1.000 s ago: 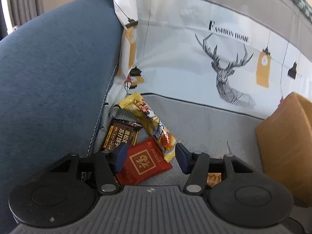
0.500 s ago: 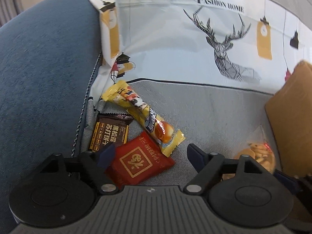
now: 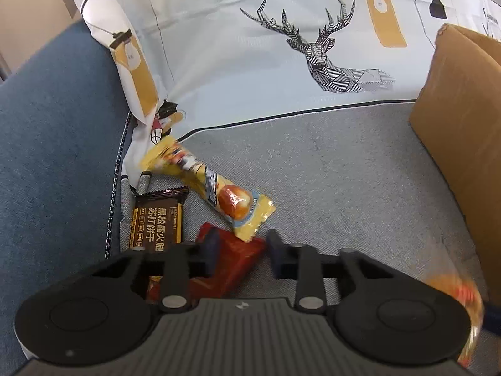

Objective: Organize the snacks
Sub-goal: 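Move left tool to the red square candy while right tool reaches the biscuit bag, then close left gripper on the red square candy while right gripper grasps the biscuit bag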

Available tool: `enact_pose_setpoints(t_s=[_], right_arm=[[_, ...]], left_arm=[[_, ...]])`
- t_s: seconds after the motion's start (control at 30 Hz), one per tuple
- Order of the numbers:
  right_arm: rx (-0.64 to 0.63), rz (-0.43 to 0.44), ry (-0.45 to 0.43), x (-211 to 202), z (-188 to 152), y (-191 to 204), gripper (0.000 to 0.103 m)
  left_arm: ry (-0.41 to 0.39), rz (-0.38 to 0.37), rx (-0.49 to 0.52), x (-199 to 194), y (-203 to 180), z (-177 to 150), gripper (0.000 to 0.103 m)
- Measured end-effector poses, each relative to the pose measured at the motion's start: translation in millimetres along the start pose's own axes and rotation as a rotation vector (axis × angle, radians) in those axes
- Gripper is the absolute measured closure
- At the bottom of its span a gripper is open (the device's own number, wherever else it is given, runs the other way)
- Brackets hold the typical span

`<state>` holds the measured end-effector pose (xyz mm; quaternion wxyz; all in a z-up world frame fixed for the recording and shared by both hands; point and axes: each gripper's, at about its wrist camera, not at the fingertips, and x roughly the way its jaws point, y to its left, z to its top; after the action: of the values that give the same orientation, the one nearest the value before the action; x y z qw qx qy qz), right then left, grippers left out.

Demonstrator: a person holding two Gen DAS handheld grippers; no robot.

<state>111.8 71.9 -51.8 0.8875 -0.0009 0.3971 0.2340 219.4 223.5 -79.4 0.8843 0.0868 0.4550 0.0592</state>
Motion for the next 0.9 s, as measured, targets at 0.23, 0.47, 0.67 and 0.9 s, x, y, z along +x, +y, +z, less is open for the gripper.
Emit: enact_pose_setpoints(t_s=[0.23, 0.47, 0.67, 0.9], right_arm=[[-0.111, 0.073, 0.010, -36, -17, 16, 0.043], [-0.185, 0.118, 0.027, -76, -39, 23, 0.043], [-0.195, 0.133, 0.055, -84, -53, 30, 0.043], [-0.235, 0.127, 0.055, -78, -58, 35, 0.042]], left_arm=[[0.032, -0.091, -0.195, -16, 10, -13, 0.103], [0.075, -0.232, -0.478, -48, 42, -44, 0.103], [0.053, -0.273, -0.601, -76, 56, -67, 0.103], [-0.018, -0.113, -0.510, -73, 49, -57, 0.077]])
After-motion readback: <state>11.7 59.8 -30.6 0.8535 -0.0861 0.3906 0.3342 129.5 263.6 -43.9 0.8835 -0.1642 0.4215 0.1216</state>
